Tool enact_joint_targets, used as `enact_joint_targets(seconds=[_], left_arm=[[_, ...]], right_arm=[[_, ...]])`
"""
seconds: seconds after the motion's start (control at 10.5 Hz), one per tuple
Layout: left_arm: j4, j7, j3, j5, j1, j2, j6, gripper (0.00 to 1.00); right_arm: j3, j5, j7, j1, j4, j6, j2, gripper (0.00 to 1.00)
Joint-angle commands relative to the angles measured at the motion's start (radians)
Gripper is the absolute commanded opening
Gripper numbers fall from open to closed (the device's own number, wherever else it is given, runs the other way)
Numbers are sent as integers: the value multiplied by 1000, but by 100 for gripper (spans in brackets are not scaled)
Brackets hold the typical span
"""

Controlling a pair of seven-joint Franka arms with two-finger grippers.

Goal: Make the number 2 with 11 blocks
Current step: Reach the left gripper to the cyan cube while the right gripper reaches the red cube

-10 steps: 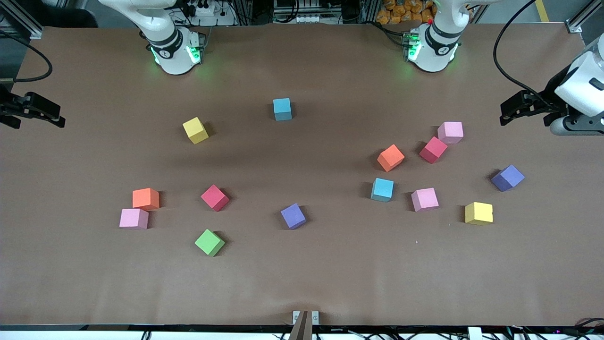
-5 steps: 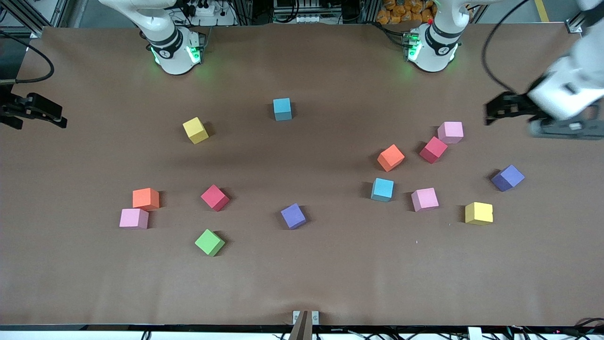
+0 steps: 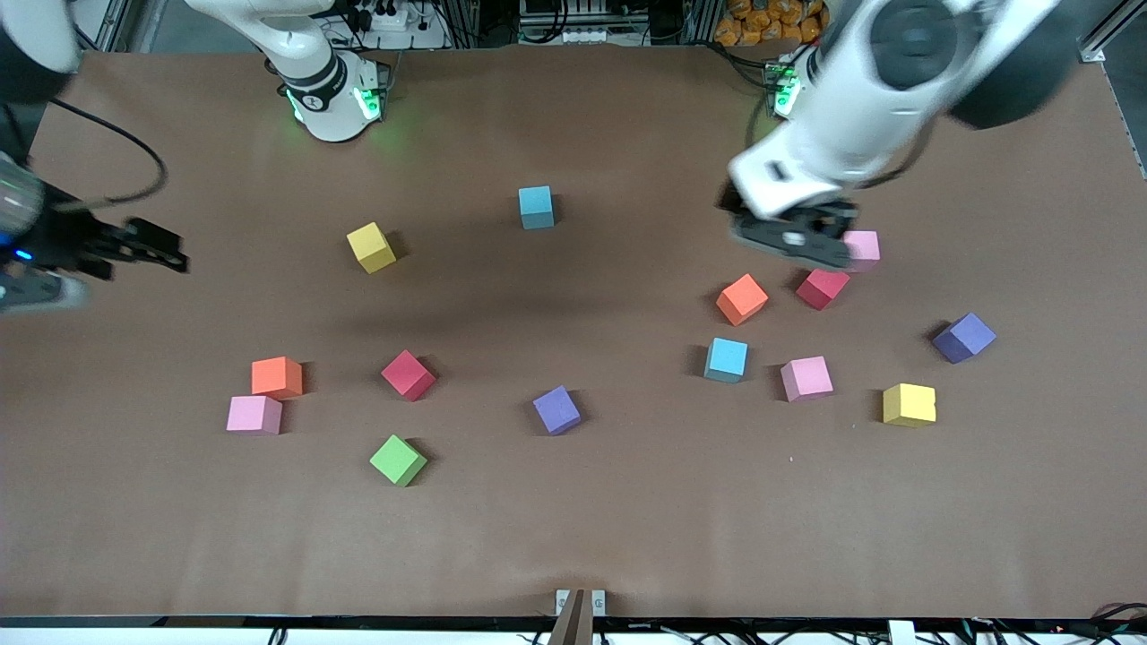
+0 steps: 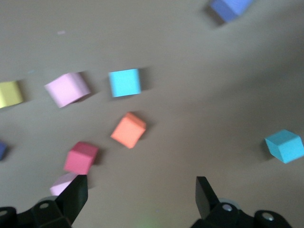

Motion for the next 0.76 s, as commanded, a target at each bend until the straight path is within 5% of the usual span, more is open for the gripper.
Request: enact_joint_targets(seconds=[0.0, 0.19, 0.38, 0.67], left_arm=[[-122, 20, -127, 6, -18, -8, 133, 100], [-231, 82, -201, 8, -73, 17, 308, 100], [-236, 86, -229, 20, -183, 119, 369, 100], [-227, 90, -273, 251, -250, 261, 474, 100]], right_arm=[[32, 10, 13, 23, -25, 47, 52, 100], [61, 11, 33, 30, -29, 90, 111, 100], [70, 60, 50, 36, -99, 185, 132, 100], [70, 64, 58, 92, -198, 368, 158, 100]])
